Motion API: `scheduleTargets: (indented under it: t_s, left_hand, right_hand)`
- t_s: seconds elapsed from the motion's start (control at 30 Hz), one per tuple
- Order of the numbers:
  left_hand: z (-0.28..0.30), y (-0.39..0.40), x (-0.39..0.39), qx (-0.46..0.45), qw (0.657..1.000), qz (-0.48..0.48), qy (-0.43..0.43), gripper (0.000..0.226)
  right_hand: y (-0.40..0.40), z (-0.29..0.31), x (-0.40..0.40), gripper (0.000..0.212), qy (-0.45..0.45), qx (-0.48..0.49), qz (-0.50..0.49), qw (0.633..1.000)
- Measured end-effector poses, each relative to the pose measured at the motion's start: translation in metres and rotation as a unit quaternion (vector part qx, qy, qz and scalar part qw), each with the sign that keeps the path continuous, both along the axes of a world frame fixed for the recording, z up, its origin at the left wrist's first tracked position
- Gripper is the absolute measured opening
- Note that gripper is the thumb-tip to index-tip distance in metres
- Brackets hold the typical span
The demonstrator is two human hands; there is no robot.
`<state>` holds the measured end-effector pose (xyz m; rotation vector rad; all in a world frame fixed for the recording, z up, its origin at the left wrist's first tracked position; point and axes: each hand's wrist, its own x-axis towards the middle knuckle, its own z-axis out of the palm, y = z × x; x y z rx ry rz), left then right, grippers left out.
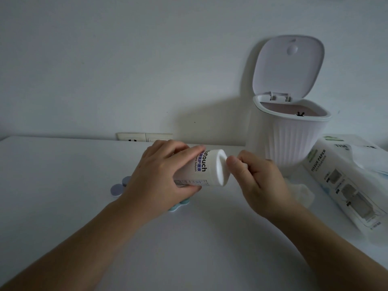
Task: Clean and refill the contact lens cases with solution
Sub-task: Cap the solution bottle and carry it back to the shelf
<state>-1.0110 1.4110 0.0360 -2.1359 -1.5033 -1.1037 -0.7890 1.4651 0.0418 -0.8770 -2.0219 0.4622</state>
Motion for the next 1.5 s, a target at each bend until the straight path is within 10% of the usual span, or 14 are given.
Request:
scheduleTargets:
  t_s: [0.3,0.6,0.8,1.13,1.5]
  left_hand:
    - [0.001,-0.006,-0.007,-0.183,0.977,-0.033,-0.103,0.094]
    - [0.006,-0.010,0.002,0.047,0.999,0.026,0.006,0.067]
    - [0.003,-0.007,0.001,0.034,0.999,0.034,0.010,0.068]
    - [0.021,-0.011,0.028,-0.215,0.899,-0.056,-0.378,0.050]
    - [0.054,-0.094,0.080,-0.261,0.858,-0.220,-0.384,0.041]
  right_hand:
    - [0.003,0.000,0.004,0.044,0.148,-0.062,0.010,0.987]
    - [-0.001,0.001,0.001,0.045,0.218,-0.134,0.054,0.965]
    - [-0.002,0.000,-0.005,0.059,0.253,-0.156,0.062,0.953]
    - [-0.019,0.018,-0.010,0.043,0.126,-0.193,0.065,0.971]
    - [-0.106,0.050,0.000,0.036,0.215,-0.238,0.065,0.945]
